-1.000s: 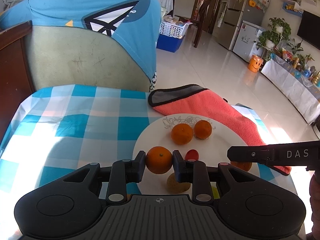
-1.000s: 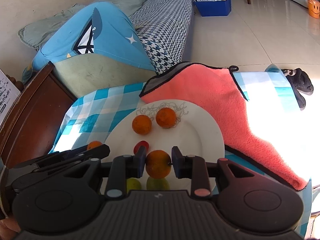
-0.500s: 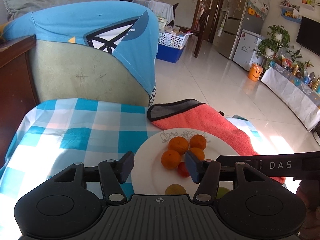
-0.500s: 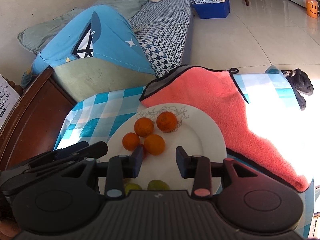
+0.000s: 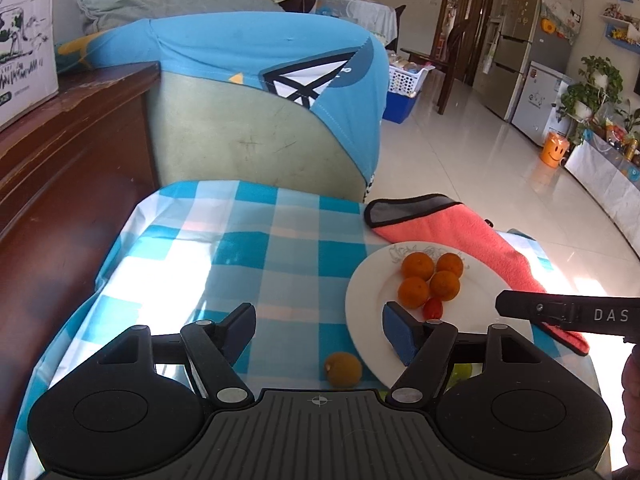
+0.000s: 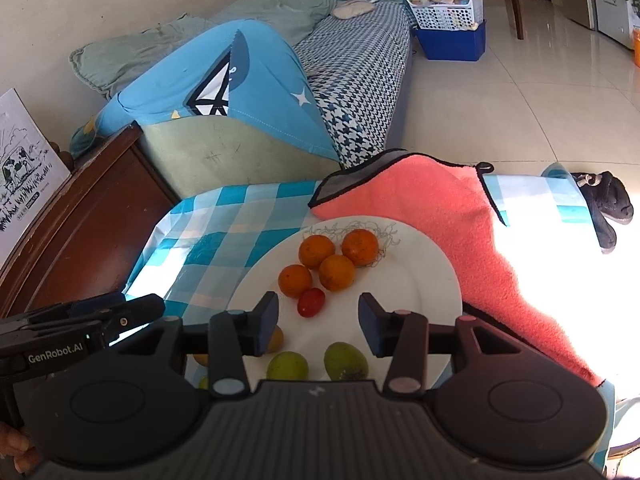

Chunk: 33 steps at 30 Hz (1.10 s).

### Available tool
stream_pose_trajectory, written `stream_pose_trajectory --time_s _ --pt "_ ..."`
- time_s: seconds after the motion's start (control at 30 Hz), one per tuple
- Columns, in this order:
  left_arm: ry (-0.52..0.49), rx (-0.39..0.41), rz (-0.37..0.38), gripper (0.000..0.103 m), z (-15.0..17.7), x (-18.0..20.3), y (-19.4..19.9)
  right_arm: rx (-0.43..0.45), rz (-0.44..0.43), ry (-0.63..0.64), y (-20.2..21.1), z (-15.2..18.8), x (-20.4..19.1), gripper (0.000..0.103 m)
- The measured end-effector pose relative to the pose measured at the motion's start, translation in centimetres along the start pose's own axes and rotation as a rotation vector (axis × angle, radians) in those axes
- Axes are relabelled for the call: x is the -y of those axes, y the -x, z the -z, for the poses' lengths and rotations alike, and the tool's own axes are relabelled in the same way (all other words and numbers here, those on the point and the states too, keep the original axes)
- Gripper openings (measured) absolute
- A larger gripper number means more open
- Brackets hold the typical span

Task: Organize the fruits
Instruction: 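Withdraw both grippers from the plate back toward the fruit pile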

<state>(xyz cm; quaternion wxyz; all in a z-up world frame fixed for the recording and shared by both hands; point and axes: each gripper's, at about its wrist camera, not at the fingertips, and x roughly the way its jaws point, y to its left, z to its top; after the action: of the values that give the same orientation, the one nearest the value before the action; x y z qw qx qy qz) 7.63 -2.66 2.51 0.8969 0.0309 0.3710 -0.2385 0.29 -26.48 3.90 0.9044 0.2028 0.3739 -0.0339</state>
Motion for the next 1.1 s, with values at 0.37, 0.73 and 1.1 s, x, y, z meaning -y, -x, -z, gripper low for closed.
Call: stream_pose_trajectory --time_s 0.37,0.73,1.1 --pt "0.049 -0.058 -0.016 0.071 2.7 -2.0 2.0 -0.014 -0.031 0.024 1.7 3.2 -1.5 0.048" --pt "-0.022 -0.138 -0.006 0.071 5.4 -2.5 1.8 -0.107 -0.058 0.078 2.0 7.0 -2.7 0.049" --pt "-0.166 -0.139 0.018 0.075 7.2 -1.4 1.4 -0.172 -0.082 0.146 1.0 8.7 -4.2 0.050"
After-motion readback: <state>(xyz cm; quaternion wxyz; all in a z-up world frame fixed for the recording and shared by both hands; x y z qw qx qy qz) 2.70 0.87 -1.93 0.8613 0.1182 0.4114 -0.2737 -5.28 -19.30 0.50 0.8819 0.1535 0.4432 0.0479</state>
